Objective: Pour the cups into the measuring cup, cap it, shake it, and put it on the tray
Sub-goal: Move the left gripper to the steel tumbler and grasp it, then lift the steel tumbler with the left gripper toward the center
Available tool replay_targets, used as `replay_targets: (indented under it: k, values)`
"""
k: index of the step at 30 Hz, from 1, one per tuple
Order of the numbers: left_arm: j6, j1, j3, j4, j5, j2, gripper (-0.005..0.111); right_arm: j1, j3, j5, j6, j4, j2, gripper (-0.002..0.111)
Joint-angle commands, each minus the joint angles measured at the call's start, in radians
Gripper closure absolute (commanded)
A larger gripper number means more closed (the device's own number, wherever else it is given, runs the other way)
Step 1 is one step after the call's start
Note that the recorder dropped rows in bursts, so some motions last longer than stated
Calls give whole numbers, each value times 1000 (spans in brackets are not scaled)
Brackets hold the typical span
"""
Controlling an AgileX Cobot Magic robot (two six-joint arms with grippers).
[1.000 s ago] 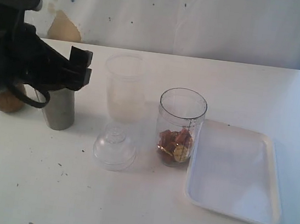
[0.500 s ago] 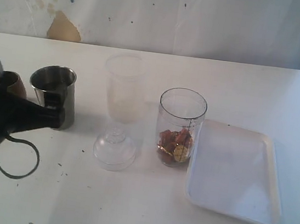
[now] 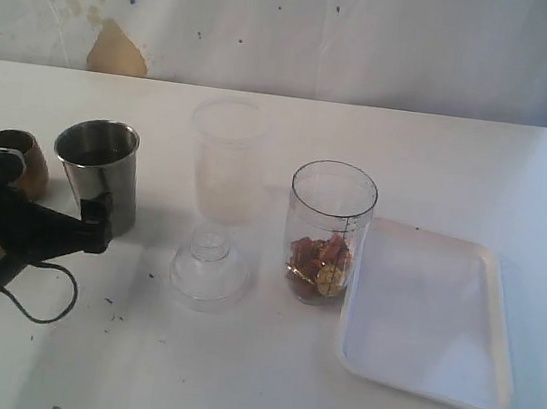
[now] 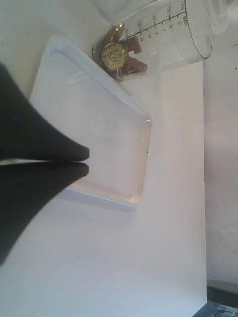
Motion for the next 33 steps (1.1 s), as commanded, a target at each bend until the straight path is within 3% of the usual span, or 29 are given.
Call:
replay_targets:
  k: [1,4,10,18,33]
  values:
    - [-25,60,-60,222,28,44,1,-2,5,-1,5,0,-4,108]
    - [-23,67,-108,296,30,71,1,-2,5,-1,5,0,-4,108]
    - [-19,67,-187,204,30,139,1,-2,5,-1,5,0,-4,108]
    - [78,67,-275,188,28,214,1,-2,5,-1,5,0,-4,108]
    - [72,67,-283,51,19,224,1,-2,5,-1,5,0,-4,108]
